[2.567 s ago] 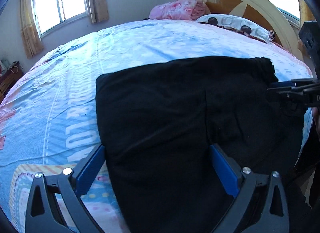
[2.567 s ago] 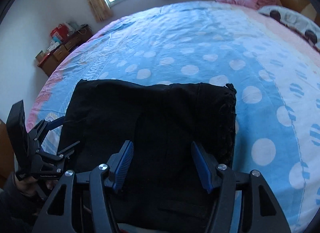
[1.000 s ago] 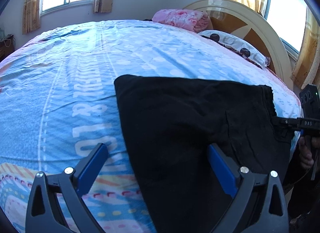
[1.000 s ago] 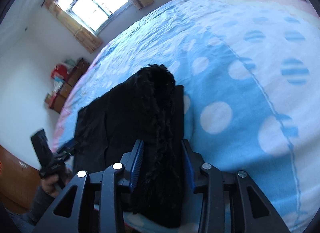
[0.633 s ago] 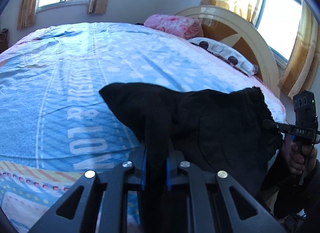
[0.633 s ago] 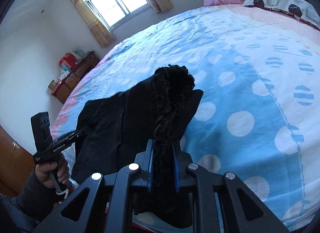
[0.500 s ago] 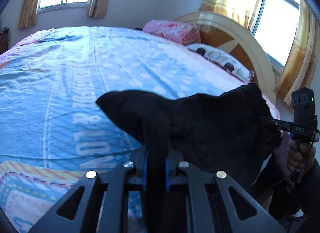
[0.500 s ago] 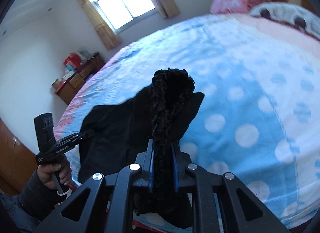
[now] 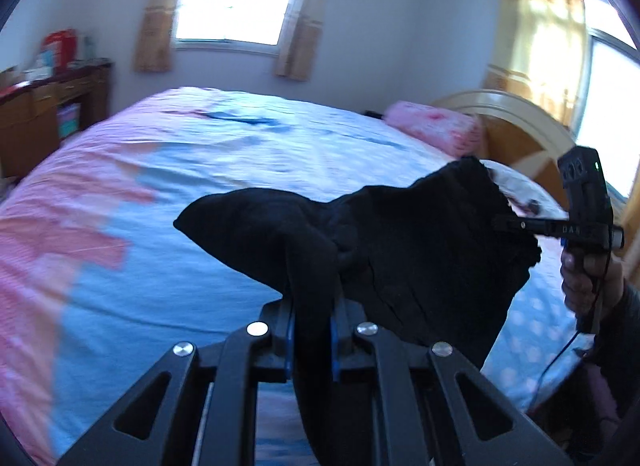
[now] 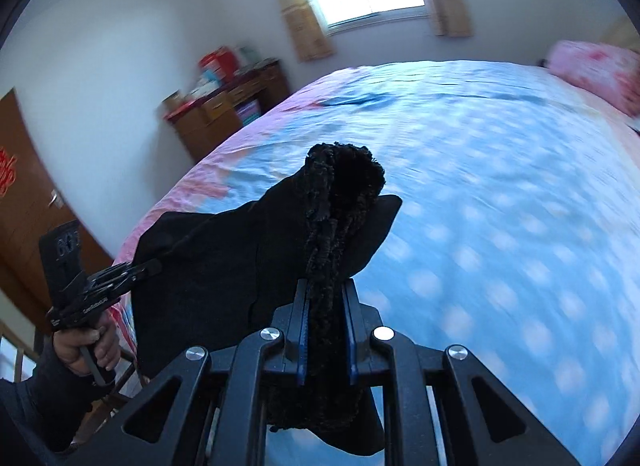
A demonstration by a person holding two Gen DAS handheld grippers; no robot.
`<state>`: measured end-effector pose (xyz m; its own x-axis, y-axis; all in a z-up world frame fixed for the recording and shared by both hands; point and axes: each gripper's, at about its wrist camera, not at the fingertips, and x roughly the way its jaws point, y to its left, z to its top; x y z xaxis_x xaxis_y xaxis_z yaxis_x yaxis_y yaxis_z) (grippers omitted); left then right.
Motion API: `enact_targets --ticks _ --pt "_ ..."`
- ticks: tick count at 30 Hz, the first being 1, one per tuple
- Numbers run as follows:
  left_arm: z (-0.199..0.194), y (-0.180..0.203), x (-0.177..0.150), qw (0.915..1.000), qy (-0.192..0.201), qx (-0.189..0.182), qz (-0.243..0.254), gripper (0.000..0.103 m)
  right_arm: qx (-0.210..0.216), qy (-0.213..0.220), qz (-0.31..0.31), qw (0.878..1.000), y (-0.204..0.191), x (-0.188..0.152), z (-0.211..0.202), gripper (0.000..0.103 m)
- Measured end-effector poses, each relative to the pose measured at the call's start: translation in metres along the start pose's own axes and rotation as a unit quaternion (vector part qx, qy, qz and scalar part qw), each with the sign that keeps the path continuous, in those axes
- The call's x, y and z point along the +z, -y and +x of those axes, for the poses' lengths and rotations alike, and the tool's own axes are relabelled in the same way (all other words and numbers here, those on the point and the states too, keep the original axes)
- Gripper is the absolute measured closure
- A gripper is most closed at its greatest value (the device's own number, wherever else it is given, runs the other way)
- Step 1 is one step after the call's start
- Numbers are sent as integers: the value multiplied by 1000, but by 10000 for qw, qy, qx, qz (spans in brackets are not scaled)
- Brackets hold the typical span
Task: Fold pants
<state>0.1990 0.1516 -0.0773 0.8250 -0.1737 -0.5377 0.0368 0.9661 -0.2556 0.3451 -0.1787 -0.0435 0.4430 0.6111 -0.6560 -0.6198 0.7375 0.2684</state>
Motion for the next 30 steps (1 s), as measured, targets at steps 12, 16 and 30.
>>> enact_targets --ticks 12,16,30 --pt "18 -63 -39 9964 -293 588 -541 90 403 -751 -93 9963 -7 40 138 89" --pt "21 -54 -45 9958 -337 733 -439 74 328 -1037 -103 9940 4 32 149 89" --pt "38 -70 -62 9875 -461 1234 -864 9 67 -1089 395 9932 42 5 157 61"
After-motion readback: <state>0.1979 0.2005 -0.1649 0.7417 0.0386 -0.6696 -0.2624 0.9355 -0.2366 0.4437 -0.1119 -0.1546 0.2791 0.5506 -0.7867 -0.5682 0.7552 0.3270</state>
